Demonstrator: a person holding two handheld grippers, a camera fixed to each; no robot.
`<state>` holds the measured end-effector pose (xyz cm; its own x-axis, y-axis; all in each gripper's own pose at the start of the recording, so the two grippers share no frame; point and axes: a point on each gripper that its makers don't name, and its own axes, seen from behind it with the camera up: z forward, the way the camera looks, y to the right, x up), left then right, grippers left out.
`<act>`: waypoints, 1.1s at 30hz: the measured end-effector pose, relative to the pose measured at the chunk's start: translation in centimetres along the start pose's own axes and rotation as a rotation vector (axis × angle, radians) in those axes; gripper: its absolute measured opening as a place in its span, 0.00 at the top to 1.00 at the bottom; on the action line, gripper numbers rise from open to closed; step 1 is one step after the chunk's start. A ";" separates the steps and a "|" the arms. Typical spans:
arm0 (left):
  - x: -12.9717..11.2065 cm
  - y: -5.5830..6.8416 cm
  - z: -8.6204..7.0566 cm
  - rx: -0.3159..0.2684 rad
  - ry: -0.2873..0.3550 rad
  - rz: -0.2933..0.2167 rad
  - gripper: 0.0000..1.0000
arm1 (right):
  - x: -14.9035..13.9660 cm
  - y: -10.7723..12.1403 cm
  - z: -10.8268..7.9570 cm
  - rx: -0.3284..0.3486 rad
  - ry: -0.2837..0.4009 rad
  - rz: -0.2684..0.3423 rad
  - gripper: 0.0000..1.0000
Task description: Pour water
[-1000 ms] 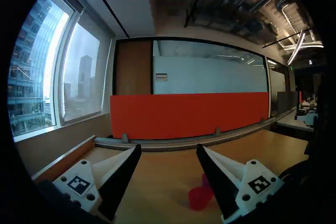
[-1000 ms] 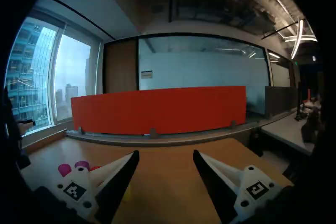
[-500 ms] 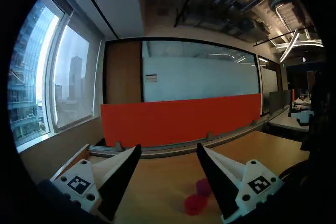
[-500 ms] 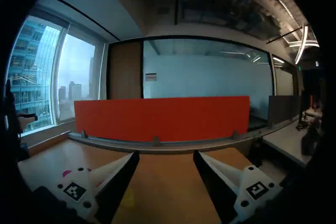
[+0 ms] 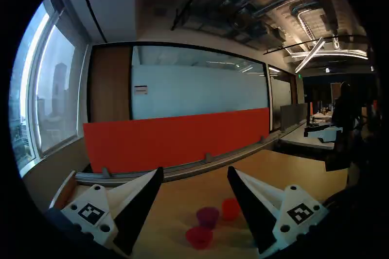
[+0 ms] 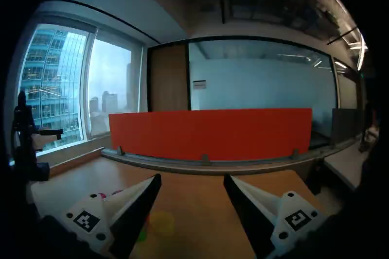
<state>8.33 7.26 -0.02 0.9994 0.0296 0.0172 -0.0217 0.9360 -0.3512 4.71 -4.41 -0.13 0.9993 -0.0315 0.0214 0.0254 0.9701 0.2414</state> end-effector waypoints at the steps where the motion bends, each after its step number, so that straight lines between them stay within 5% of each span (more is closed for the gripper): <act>1: 0.0 0.5 0.1 -0.017 -0.003 -0.001 0.03 | 0.1 -0.3 0.0 0.016 0.001 0.001 0.01; 13: 0.3 4.0 0.4 -0.179 -0.006 -0.021 0.03 | 1.2 -3.8 -0.5 0.189 -0.005 -0.025 0.01; 33: -0.7 8.2 -0.3 -0.382 -0.040 -0.034 0.02 | 0.4 -6.9 -0.5 0.335 -0.091 -0.072 0.01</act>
<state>7.49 14.79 -3.24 0.9974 0.0218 0.0682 0.0299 0.7389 -0.6731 4.97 -11.00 -2.25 0.9882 -0.1334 0.0756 0.0702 0.8320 0.5504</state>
